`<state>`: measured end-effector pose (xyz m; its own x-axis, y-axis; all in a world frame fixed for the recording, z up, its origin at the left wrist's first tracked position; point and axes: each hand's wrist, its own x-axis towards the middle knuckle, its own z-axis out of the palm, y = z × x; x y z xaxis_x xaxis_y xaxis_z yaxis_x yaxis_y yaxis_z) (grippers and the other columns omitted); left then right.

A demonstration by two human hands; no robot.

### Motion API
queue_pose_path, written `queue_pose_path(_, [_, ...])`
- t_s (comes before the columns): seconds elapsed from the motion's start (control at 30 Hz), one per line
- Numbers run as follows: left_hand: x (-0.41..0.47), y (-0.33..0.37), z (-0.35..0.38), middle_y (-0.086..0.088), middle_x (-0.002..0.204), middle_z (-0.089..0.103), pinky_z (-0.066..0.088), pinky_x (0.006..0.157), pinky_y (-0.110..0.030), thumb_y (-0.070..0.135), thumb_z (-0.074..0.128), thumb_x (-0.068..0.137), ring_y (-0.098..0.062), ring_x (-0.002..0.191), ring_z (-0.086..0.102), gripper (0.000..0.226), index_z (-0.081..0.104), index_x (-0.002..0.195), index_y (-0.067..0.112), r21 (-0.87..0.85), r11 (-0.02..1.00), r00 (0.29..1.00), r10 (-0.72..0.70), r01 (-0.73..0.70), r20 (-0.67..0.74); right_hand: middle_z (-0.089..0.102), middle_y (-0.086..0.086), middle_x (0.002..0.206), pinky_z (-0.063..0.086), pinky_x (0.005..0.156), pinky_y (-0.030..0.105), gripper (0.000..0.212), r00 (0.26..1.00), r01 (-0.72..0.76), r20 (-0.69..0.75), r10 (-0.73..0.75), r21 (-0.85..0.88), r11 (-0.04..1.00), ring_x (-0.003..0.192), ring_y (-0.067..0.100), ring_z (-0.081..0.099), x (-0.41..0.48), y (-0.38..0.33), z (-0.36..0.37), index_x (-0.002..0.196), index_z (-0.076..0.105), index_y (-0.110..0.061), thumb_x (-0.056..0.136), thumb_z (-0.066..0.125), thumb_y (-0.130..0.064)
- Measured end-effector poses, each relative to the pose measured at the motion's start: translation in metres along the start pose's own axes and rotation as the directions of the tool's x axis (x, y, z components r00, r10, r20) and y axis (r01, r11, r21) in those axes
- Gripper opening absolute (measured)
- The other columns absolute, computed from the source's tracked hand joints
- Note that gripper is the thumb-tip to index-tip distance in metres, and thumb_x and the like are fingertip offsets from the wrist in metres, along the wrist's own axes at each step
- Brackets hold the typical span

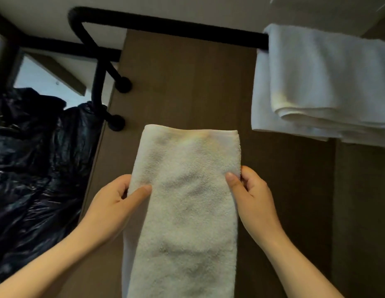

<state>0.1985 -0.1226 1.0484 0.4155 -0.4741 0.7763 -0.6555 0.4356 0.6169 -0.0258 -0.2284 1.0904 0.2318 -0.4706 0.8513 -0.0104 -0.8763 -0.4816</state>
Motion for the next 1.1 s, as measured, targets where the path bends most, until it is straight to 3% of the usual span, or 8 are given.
queue_pose_path(0.1, [-0.002,0.018,-0.004,0.001,0.086,0.07,0.052,0.07,-0.037,0.039,0.06,0.089,-0.016,0.079,0.066,0.016,0.068,0.09,0.025,0.052,0.998,0.998,0.031,-0.028,-0.054,0.064,0.025,0.089,0.049,0.068,0.05,0.032,0.999,0.045,0.003,-0.045,0.008,0.999,0.083,0.041,0.059,0.009,-0.002,-0.005,0.092,0.059,0.004,0.097,0.055,-0.027])
queue_pose_path(0.27, [0.005,0.044,-0.009,-0.002,0.087,0.069,0.052,0.072,-0.043,0.038,0.061,0.089,-0.022,0.081,0.065,0.014,0.068,0.085,0.026,0.041,0.995,0.992,0.093,-0.089,-0.084,0.058,0.019,0.074,0.032,0.05,0.023,0.028,0.992,0.114,-0.046,-0.115,-0.021,0.993,0.057,0.015,0.045,0.021,-0.014,-0.014,0.082,0.054,0.0,0.097,0.055,-0.024])
queue_pose_path(0.37, [0.012,0.055,-0.014,-0.004,0.09,0.07,0.054,0.076,-0.048,0.043,0.064,0.088,-0.026,0.084,0.067,0.018,0.069,0.087,0.025,-0.032,0.992,0.987,0.119,-0.123,-0.103,0.056,0.014,0.069,0.032,0.048,0.022,0.03,0.98,0.176,-0.092,-0.179,-0.043,0.984,0.056,0.013,0.045,0.027,-0.026,-0.017,0.079,0.053,-0.002,0.096,0.056,-0.025])
queue_pose_path(0.5, [0.022,0.067,-0.021,0.007,0.087,0.07,0.052,0.063,-0.028,0.044,0.062,0.086,-0.011,0.073,0.067,0.009,0.066,0.086,0.037,-0.069,0.976,0.966,0.193,-0.207,-0.175,0.066,0.008,0.081,0.053,0.064,0.041,0.021,0.961,0.239,-0.151,-0.232,0.028,0.971,0.074,0.023,0.063,0.03,-0.045,-0.012,0.096,0.057,-0.007,0.096,0.054,-0.028])
queue_pose_path(0.6, [0.032,0.079,-0.024,0.02,0.091,0.068,0.049,0.056,-0.015,0.044,0.063,0.083,-0.001,0.075,0.067,0.025,0.052,0.105,0.044,-0.041,0.951,0.933,0.291,-0.306,-0.211,0.065,-0.005,0.086,0.05,0.057,0.018,0.016,0.914,0.344,-0.253,-0.317,0.07,0.936,0.073,0.004,0.065,0.036,-0.062,-0.01,0.11,0.045,-0.017,0.097,0.054,-0.022])
queue_pose_path(0.7, [0.042,0.09,-0.028,0.012,0.096,0.066,0.053,0.065,-0.02,0.032,0.063,0.086,-0.008,0.079,0.066,0.047,0.041,0.124,0.049,-0.019,0.9,0.885,0.424,-0.435,-0.195,0.044,-0.007,0.066,0.034,0.048,0.013,0.015,0.815,0.492,-0.32,-0.483,-0.06,0.869,0.053,0.003,0.047,0.046,-0.079,-0.009,0.098,0.04,-0.006,0.097,0.054,-0.01])
queue_pose_path(0.83, [0.055,0.102,-0.035,0.009,0.105,0.063,0.053,0.088,-0.033,0.015,0.058,0.092,-0.011,0.102,0.06,0.025,0.065,0.111,0.029,0.08,0.831,0.816,0.556,-0.551,-0.159,0.042,-0.011,0.064,0.034,0.05,0.004,0.011,0.721,0.565,-0.287,-0.63,-0.284,0.775,0.054,0.001,0.046,0.06,-0.095,-0.014,0.088,0.047,-0.002,0.096,0.054,-0.004])
queue_pose_path(1.1, [0.075,0.113,-0.053,0.02,0.106,0.055,0.05,0.07,-0.014,0.046,0.057,0.085,-0.001,0.092,0.056,0.037,0.061,0.12,0.034,0.279,0.752,0.767,0.637,-0.597,-0.078,0.058,-0.023,0.09,0.042,0.06,0.006,0.025,0.853,0.468,-0.039,-0.52,-0.381,0.797,0.078,-0.007,0.056,0.076,-0.117,-0.04,0.122,0.054,-0.028,0.098,0.053,-0.023])
